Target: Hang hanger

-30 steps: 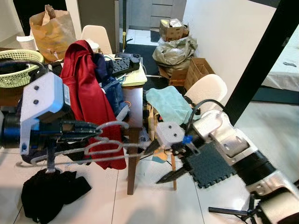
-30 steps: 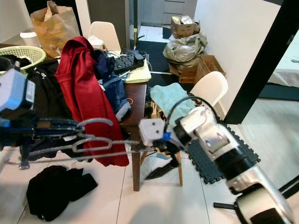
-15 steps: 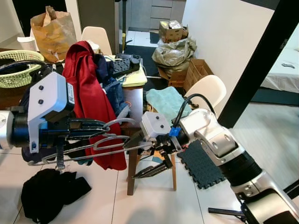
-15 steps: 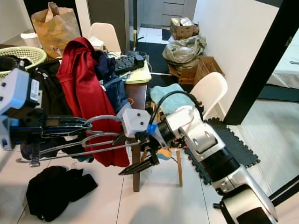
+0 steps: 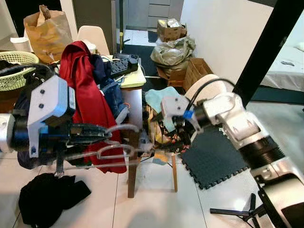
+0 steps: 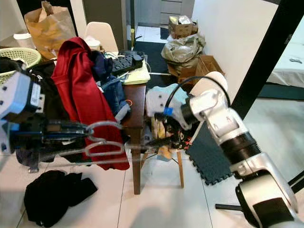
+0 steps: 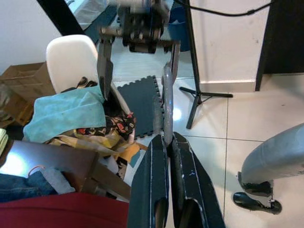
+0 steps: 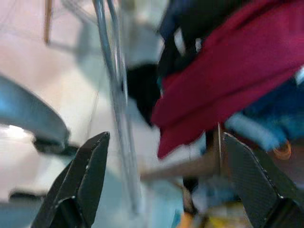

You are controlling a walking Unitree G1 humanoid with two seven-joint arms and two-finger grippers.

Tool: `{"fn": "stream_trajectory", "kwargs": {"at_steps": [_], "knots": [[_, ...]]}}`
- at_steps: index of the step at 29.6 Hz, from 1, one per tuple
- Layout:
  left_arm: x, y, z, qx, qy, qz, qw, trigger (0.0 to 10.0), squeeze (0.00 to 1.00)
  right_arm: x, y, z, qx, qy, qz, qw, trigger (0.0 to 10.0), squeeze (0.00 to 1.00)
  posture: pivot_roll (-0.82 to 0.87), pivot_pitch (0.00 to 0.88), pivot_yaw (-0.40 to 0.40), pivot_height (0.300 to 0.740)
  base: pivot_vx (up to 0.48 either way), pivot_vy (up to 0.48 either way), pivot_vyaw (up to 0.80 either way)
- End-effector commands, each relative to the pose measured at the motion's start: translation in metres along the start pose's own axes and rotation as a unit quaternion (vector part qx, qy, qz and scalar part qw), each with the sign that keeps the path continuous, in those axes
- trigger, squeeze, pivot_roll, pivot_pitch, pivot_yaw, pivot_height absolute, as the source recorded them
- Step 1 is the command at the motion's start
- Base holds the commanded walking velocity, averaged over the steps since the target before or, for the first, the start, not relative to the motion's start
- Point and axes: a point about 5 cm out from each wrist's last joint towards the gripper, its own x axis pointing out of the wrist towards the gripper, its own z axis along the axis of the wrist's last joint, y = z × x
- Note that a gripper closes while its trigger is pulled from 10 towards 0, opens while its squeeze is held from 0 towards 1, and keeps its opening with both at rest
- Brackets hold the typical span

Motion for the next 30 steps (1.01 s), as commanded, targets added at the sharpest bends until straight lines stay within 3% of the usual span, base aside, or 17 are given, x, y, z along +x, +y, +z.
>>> {"fn": "stream_trajectory", "kwargs": {"at_steps": [1, 7, 11, 13, 18, 19, 22, 24, 30], "knots": [[0.002, -0.001, 0.001, 0.003, -0.010, -0.007, 1.000, 10.0, 0.00, -0.001, 0.004, 0.013, -0.001, -0.047, 0.022, 0.999, 10.0, 0.00, 0.08, 0.000, -0.075, 0.740, 0.000, 0.000, 0.00], [0.000, 0.000, 0.003, 0.007, -0.010, -0.002, 1.000, 10.0, 0.00, -0.004, 0.009, 0.031, 0.017, -0.137, 0.053, 0.989, 10.0, 0.00, 0.08, 0.000, -0.074, 0.740, 0.000, 0.000, 0.00], [0.000, 0.000, 0.003, 0.007, -0.010, -0.002, 1.000, 10.0, 0.00, -0.003, 0.010, 0.033, 0.017, -0.149, 0.060, 0.987, 10.0, 0.00, 0.08, 0.000, -0.074, 0.740, 0.000, 0.000, 0.00], [0.002, 0.001, 0.004, 0.009, -0.014, -0.003, 1.000, 10.0, 0.00, 0.011, 0.022, 0.032, 0.013, -0.139, 0.101, 0.985, 10.0, 0.00, 0.08, 0.000, -0.075, 0.740, 0.000, 0.000, 0.00], [0.003, 0.001, 0.004, 0.010, -0.016, -0.003, 1.000, 10.0, 0.00, 0.019, 0.028, 0.030, 0.010, -0.130, 0.119, 0.984, 10.0, 0.00, 0.08, 0.000, -0.075, 0.740, 0.000, 0.000, 0.00], [0.003, 0.001, 0.005, 0.012, -0.018, -0.003, 1.000, 10.0, 0.00, 0.033, 0.034, 0.026, 0.012, -0.123, 0.125, 0.984, 10.0, 0.00, 0.08, 0.000, -0.075, 0.740, 0.000, 0.000, 0.00], [0.004, 0.001, 0.007, 0.014, -0.020, -0.003, 1.000, 10.0, 0.00, 0.045, 0.037, 0.025, 0.013, -0.119, 0.123, 0.985, 10.0, 0.00, 0.08, 0.000, -0.076, 0.740, 0.000, 0.000, 0.00], [0.006, 0.000, 0.008, 0.015, -0.024, -0.005, 1.000, 10.0, 0.00, 0.066, 0.038, 0.028, 0.021, -0.124, 0.099, 0.987, 10.0, 0.00, 0.08, 0.000, -0.075, 0.740, 0.000, 0.000, 0.00], [0.007, 0.000, 0.008, 0.015, -0.028, -0.006, 0.999, 10.0, 0.00, 0.082, 0.037, 0.038, 0.035, -0.144, 0.073, 0.986, 10.0, 0.00, 0.07, 0.000, -0.075, 0.740, 0.000, 0.000, 0.00]]}}
